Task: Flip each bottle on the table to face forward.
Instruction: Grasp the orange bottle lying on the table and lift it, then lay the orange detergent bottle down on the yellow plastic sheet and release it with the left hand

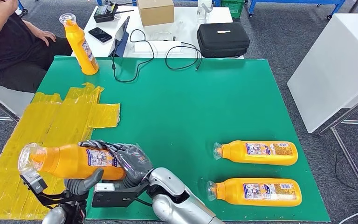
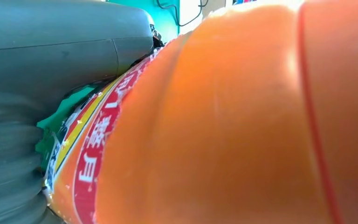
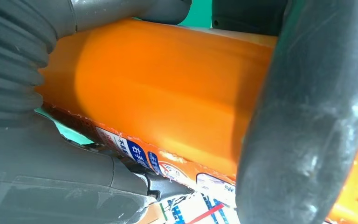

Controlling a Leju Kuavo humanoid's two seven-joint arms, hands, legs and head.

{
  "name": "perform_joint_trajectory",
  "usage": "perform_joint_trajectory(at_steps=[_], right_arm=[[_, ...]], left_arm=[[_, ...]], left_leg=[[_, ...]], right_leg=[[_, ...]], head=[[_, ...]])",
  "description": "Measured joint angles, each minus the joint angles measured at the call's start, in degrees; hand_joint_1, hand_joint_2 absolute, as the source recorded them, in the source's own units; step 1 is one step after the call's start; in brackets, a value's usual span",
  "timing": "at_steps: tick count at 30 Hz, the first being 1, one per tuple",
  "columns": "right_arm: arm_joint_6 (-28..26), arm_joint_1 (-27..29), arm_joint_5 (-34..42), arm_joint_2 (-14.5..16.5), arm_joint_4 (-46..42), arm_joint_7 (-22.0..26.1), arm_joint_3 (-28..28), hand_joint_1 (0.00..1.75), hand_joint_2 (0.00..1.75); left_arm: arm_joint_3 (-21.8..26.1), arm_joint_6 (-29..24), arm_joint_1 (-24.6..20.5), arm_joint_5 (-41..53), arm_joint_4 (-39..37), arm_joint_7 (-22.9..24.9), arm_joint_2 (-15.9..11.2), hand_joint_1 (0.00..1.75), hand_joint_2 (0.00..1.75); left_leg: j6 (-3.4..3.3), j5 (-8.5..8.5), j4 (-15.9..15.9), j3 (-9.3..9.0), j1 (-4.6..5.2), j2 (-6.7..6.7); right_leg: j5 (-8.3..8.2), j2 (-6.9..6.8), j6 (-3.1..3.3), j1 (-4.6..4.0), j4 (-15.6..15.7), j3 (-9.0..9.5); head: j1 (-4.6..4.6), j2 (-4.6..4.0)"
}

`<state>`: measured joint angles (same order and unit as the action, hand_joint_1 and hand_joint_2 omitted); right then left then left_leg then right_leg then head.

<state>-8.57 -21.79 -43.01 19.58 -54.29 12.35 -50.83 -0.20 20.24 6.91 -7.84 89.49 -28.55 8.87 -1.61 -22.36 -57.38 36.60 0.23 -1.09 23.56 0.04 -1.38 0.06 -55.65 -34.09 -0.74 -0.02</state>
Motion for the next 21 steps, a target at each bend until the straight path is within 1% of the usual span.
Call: perform_joint_trajectory(at_steps=[4, 8, 11, 14, 18, 21], right_arm=[[-0.05, -0.02, 0.00, 0.00, 0.00, 0.02, -0.16, 1.75, 1.75], [-0.70, 0.35, -0.33, -0.25, -0.50, 0.00, -0.03, 0.00, 1.75], [-1.84, 1.74, -0.79, -1.13, -2.52, -0.76, 0.71, 0.00, 1.75], [-1.99, 4.16, -0.16, -2.76, -7.11, -1.91, 3.06, 0.00, 1.75], [-0.91, 6.81, 0.51, -5.16, -15.55, -2.13, 8.08, 0.00, 0.00], [-0.71, 7.98, 1.47, -7.09, -20.99, -1.80, 11.37, 0.00, 0.00]], left_arm=[[0.28, 0.32, 0.19, -0.14, 0.15, 0.00, 0.03, 1.75, 1.75], [0.38, -0.37, 0.40, 1.15, 0.80, -0.04, 0.17, 1.75, 1.75], [0.42, -1.90, 0.64, 3.67, 1.87, 0.05, 0.32, 1.75, 1.75], [0.51, -6.13, 0.49, 9.60, 3.08, 0.23, 0.44, 1.75, 1.75], [2.03, -11.77, -0.41, 16.38, 3.94, 0.93, 0.46, 1.75, 1.75], [3.08, -16.83, -1.73, 24.05, 3.92, 1.39, 0.33, 1.75, 1.75]], left_leg=[[0.00, 0.00, 0.00, 0.00, 0.00, -0.01], [0.00, 0.00, 0.00, 0.00, 0.00, -0.01], [0.00, 0.00, 0.00, 0.00, 0.01, -0.05], [0.00, 0.00, -0.01, 0.02, 0.02, -0.08], [-0.02, -0.02, -0.01, 0.01, 0.04, -0.06], [-0.03, 0.02, -0.01, 0.01, 0.02, -0.10]], right_leg=[[0.00, 0.00, 0.00, 0.00, 0.00, 0.00], [0.00, 0.00, 0.00, 0.00, 0.00, -0.01], [0.00, -0.01, 0.00, 0.00, 0.00, -0.01], [0.00, -0.02, 0.00, 0.00, 0.01, -0.01], [-0.02, -0.01, -0.02, 0.01, 0.02, -0.03], [-0.02, -0.02, -0.01, 0.01, 0.02, -0.02]], head=[[-0.01, 0.00], [-0.01, 0.00], [0.00, 0.00], [-0.01, 0.00], [0.02, 0.00], [0.00, 0.00]])
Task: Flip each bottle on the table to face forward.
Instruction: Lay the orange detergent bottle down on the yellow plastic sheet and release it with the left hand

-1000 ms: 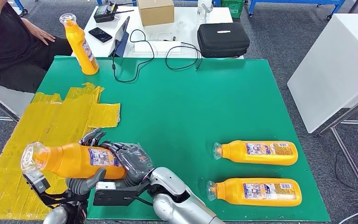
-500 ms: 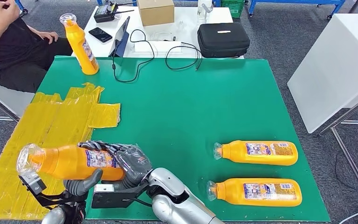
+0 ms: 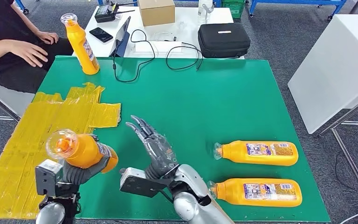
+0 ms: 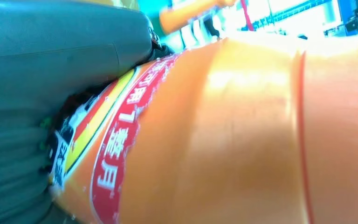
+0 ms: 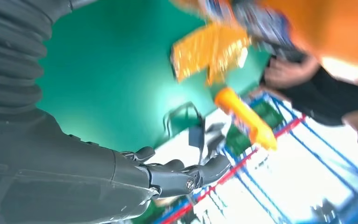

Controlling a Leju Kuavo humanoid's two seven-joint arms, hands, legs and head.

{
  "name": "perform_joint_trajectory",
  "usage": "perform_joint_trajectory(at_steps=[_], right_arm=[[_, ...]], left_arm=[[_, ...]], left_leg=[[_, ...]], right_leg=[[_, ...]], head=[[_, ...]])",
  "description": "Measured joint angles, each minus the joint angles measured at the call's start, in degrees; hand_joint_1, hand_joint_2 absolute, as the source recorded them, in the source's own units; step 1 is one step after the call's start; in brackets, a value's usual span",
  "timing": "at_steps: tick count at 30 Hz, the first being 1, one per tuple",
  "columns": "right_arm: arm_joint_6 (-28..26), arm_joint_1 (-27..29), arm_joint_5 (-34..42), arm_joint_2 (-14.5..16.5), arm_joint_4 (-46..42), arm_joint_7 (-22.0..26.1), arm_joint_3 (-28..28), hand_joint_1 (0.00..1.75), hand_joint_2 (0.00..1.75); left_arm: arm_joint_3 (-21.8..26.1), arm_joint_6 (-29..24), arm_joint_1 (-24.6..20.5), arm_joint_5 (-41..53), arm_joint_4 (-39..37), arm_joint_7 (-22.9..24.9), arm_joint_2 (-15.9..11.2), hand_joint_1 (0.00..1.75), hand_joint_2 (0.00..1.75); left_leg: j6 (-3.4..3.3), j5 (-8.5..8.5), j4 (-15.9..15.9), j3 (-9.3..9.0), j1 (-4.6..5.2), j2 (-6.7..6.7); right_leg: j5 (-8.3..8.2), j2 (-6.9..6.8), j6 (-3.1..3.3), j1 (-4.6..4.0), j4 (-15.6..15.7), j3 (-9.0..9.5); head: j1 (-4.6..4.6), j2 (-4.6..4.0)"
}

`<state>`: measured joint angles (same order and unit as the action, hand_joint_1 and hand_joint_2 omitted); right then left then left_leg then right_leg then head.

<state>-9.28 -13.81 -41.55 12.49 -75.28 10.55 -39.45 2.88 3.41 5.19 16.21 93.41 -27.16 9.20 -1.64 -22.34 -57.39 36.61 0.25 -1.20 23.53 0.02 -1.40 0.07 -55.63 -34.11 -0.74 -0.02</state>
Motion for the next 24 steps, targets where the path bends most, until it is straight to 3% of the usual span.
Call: perform_joint_trajectory(at_steps=[10, 14, 17, 21, 24], right_arm=[[2.45, 1.65, 2.25, -7.19, -12.41, 1.02, 7.95, 0.00, 0.00], [3.37, 2.37, 3.41, -10.35, -14.34, 1.60, 8.66, 0.00, 1.75], [4.43, 5.03, 5.01, -14.28, -16.64, 3.25, 9.45, 0.00, 1.75], [4.84, 9.40, 5.63, -18.82, -19.79, 5.22, 10.74, 0.00, 1.75], [4.90, 13.61, 5.80, -22.86, -23.07, 6.41, 11.80, 0.00, 0.44]], left_arm=[[4.17, -27.13, -8.21, 43.41, -8.17, 7.24, -3.21, 1.75, 1.75], [4.53, -34.38, -9.64, 57.33, -13.24, 12.20, -5.24, 1.75, 1.75], [4.68, -39.23, -9.88, 67.15, -18.32, 16.12, -6.92, 1.75, 1.75], [5.07, -41.97, -9.57, 71.09, -23.44, 18.22, -8.38, 1.75, 1.75], [5.47, -42.96, -9.09, 72.82, -27.27, 19.36, -9.47, 1.75, 1.75]], left_leg=[[-0.03, 0.03, -0.01, -0.01, 0.01, 0.03], [-0.03, 0.02, -0.01, -0.01, 0.01, 0.00], [-0.04, -0.02, -0.01, 0.01, 0.04, -0.03], [-0.08, -0.10, -0.01, 0.03, 0.07, -0.02], [-0.13, -0.16, -0.01, 0.05, 0.09, -0.02]], right_leg=[[-0.04, 0.00, -0.02, 0.00, -0.01, 0.06], [-0.01, 0.00, -0.01, 0.00, -0.01, 0.05], [0.02, -0.01, -0.02, 0.00, 0.00, 0.07], [0.05, 0.00, -0.08, 0.02, 0.01, 0.05], [0.11, 0.00, -0.17, 0.04, 0.02, 0.06]], head=[[0.03, 0.00], [0.02, 0.00], [0.01, 0.00], [0.02, 0.00], [0.02, 0.00]])
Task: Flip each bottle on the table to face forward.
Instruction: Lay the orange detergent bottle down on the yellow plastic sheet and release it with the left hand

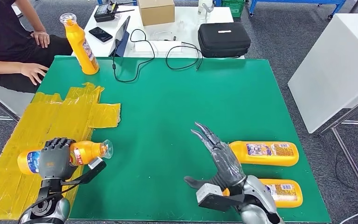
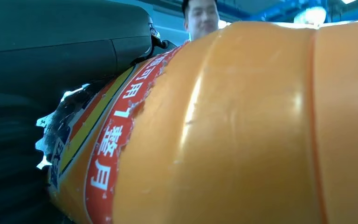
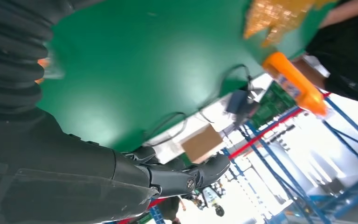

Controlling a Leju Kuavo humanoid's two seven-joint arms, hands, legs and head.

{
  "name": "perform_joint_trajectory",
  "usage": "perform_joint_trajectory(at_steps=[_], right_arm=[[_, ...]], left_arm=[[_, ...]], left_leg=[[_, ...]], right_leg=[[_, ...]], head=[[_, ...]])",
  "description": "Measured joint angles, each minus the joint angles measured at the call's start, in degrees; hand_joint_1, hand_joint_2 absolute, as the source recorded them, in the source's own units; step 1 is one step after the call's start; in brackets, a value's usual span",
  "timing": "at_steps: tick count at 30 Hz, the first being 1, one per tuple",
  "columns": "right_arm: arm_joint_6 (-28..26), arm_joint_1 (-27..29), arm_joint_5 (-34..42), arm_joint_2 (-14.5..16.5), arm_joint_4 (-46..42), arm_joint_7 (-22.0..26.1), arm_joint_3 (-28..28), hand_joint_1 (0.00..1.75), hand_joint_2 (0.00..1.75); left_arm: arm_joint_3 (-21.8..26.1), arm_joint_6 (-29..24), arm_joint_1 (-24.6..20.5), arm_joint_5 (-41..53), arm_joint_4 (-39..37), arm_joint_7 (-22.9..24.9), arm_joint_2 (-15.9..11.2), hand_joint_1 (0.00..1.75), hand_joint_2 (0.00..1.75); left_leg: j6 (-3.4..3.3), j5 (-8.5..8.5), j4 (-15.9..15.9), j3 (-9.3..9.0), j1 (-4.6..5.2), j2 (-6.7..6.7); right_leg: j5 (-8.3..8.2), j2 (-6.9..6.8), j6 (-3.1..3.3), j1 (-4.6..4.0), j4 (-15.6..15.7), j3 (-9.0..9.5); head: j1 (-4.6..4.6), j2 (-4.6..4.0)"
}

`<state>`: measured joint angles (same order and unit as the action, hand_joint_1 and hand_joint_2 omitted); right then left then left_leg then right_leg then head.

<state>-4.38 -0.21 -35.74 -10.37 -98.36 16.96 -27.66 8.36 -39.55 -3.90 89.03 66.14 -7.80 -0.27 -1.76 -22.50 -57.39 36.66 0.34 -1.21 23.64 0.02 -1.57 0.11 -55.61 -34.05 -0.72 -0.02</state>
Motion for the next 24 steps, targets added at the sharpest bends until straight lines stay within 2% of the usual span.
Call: perform_joint_trajectory(at_steps=[1, 7, 8, 11, 12, 17, 21, 24], right_arm=[[0.04, 0.93, -0.08, -1.00, -0.82, 0.12, 0.27, 0.00, 0.00], [-0.99, 7.97, -2.66, -7.51, -7.64, 0.24, 2.26, 0.00, 0.00], [-1.37, 9.38, -2.85, -8.76, -8.93, 0.24, 2.83, 0.00, 0.00], [-2.22, 12.49, -2.94, -11.65, -11.80, 0.02, 4.28, 0.00, 0.00], [-2.43, 13.32, -2.85, -12.41, -12.59, -0.19, 4.74, 0.00, 0.00], [-3.19, 16.15, -2.42, -15.17, -15.17, -1.00, 6.78, 0.00, 0.00], [-3.29, 17.30, -2.79, -16.30, -16.06, -2.12, 7.64, 0.00, 1.75], [-3.69, 18.66, -3.51, -17.39, -16.49, -4.06, 8.86, 0.00, 1.75]], left_arm=[[0.08, -0.09, 0.13, 0.17, -0.92, 0.32, -0.28, 1.75, 1.75], [-0.14, -0.83, 0.20, 0.56, -6.02, 1.73, -2.05, 1.75, 1.75], [-0.17, -0.97, 0.20, 0.36, -6.57, 1.36, -2.26, 1.31, 1.75], [-0.12, -1.13, 0.07, -0.76, -7.83, -0.04, -2.67, 0.00, 0.44], [-0.02, -1.11, -0.08, -1.14, -8.30, -0.58, -2.75, 0.00, 0.00], [0.66, -0.94, -0.69, -1.52, -10.14, -1.52, -3.23, 0.00, 0.00], [0.84, -0.59, -1.19, -0.75, -11.27, -1.45, -3.44, 0.00, 0.00], [0.92, -0.48, -1.39, -1.18, -11.83, -2.18, -3.49, 0.00, 0.00]], left_leg=[[0.00, -0.01, 0.00, 0.00, 0.00, 0.01], [0.01, -0.04, 0.01, -0.04, 0.00, -0.08], [0.03, -0.08, 0.01, -0.06, 0.00, -0.09], [0.07, -0.23, 0.02, -0.24, 0.00, -0.04], [0.06, -0.26, 0.02, -0.31, 0.00, -0.02], [0.06, -0.27, 0.04, -0.66, -0.01, -0.02], [0.06, -0.26, 0.04, -0.88, -0.01, -0.08], [0.04, -0.29, 0.04, -1.01, 0.02, -0.16]], right_leg=[[0.00, 0.00, 0.00, 0.00, 0.00, -0.01], [0.05, -0.03, -0.01, 0.00, 0.01, 0.09], [0.05, -0.04, -0.01, 0.00, 0.01, 0.12], [0.06, -0.01, -0.01, 0.00, 0.02, 0.23], [0.08, 0.00, 0.00, 0.00, 0.03, 0.28], [0.13, -0.01, 0.02, -0.02, 0.03, 0.62], [0.20, -0.02, -0.03, -0.02, 0.03, 0.78], [0.35, -0.06, 0.02, 0.00, 0.03, 0.80]], head=[[0.00, 0.00], [0.01, 0.00], [0.01, 0.00], [0.03, 0.00], [0.03, 0.00], [0.04, 0.00], [0.04, 0.00], [0.03, 0.00]])
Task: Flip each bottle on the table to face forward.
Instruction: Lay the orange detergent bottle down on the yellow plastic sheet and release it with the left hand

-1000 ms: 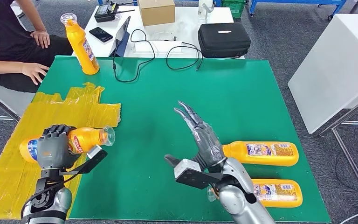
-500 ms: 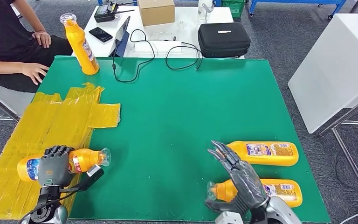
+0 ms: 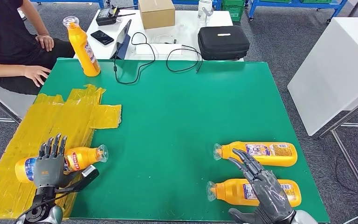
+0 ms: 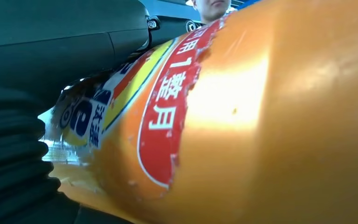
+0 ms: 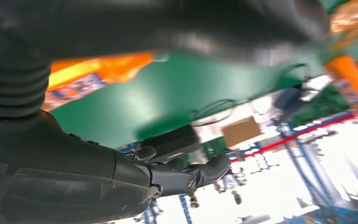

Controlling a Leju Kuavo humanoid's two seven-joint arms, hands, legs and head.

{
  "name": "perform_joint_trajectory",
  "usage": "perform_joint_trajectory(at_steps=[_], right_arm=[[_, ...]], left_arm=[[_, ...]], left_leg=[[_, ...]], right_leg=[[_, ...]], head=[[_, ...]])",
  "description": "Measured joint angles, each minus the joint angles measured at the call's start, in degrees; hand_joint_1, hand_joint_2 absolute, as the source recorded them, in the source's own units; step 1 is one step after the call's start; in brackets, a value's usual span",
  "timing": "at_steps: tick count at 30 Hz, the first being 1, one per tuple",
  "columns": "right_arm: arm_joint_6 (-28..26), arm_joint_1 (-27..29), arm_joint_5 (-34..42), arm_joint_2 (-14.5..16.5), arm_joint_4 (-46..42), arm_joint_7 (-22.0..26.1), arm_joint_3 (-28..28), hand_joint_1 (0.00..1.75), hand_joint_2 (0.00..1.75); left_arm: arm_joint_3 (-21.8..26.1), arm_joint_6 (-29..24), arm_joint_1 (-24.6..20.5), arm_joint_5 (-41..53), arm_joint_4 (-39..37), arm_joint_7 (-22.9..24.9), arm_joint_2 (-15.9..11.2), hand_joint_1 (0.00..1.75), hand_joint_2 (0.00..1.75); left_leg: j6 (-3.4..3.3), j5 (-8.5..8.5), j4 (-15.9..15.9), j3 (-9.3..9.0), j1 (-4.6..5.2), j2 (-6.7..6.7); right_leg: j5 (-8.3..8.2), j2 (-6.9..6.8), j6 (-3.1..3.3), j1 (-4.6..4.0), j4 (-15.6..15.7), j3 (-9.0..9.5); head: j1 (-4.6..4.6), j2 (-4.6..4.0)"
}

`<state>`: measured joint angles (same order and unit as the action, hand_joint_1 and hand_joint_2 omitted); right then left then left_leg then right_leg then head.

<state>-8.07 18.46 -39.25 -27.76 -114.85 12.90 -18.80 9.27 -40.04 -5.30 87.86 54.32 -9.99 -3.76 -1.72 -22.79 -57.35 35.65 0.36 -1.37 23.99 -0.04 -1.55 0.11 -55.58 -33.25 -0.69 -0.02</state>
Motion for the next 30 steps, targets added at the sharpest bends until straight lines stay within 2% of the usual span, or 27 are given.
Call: perform_joint_trajectory(at_steps=[12, 19, 23, 26, 30], right_arm=[[-1.70, 6.43, -1.54, -4.28, -1.75, -4.50, 4.93, 0.00, 1.75], [-1.72, 7.52, -1.53, -5.29, -2.43, -4.73, 5.96, 0.00, 1.75], [-1.63, 8.16, -1.41, -5.99, -2.85, -6.53, 6.26, 0.00, 1.75], [-1.84, 10.06, -2.02, -7.40, -3.47, -9.30, 6.65, 0.00, 1.75], [-4.04, 12.85, -4.72, -8.62, -4.25, -13.86, 6.34, 0.00, 1.75]], left_arm=[[0.69, -0.16, 1.50, -6.37, 0.67, -5.07, 0.00, 0.00, 0.00], [0.69, -0.22, 2.13, -6.71, 1.10, -5.38, 0.02, 0.00, 0.00], [0.77, 0.52, 3.18, -11.52, 2.89, -8.69, 0.08, 0.00, 0.00], [1.33, 5.31, 5.27, -21.54, 7.59, -13.73, 0.66, 0.00, 0.00], [3.12, 17.54, 8.66, -36.63, 17.70, -19.38, 2.69, 0.00, 0.00]], left_leg=[[-0.15, -0.13, -0.02, -0.03, 0.16, -0.05], [-0.15, -0.15, -0.02, -0.03, 0.15, -0.05], [-0.15, -0.15, -0.02, -0.03, 0.15, -0.03], [-0.19, -0.18, -0.02, -0.02, 0.17, -0.04], [-0.25, -0.26, -0.02, -0.02, 0.25, -0.07]], right_leg=[[0.04, 0.00, -0.25, 0.18, 0.00, 0.27], [0.06, 0.00, -0.25, 0.17, 0.00, 0.25], [0.07, 0.01, -0.25, 0.17, 0.00, 0.23], [0.10, 0.00, -0.26, 0.20, 0.00, 0.23], [0.20, 0.00, -0.37, 0.29, 0.00, 0.24]], head=[[0.01, 0.00], [0.01, 0.00], [0.01, 0.00], [0.01, 0.00], [0.02, 0.00]])
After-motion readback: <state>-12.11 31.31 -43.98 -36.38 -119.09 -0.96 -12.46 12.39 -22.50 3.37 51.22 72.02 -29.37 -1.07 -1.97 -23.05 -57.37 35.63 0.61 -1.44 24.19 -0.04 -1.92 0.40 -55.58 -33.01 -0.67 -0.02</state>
